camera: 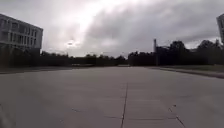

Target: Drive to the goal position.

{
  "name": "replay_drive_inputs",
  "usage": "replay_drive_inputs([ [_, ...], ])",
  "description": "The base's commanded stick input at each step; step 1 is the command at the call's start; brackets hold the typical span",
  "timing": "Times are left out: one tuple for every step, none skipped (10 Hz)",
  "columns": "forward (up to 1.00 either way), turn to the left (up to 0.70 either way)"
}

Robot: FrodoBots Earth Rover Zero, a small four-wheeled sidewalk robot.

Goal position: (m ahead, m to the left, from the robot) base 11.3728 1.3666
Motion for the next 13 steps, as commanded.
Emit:
replay_drive_inputs([
  [0.70, 0.00],
  [0.70, 0.00],
  [0.70, 0.00],
  [0.70, 0.00],
  [0.70, 0.00],
  [0.70, 0.00],
  [0.70, 0.00],
  [0.70, 0.00],
  [0.70, 0.00],
  [0.70, 0.00],
  [0.70, 0.00],
  [0.70, 0.00],
  [0.70, 0.00],
])
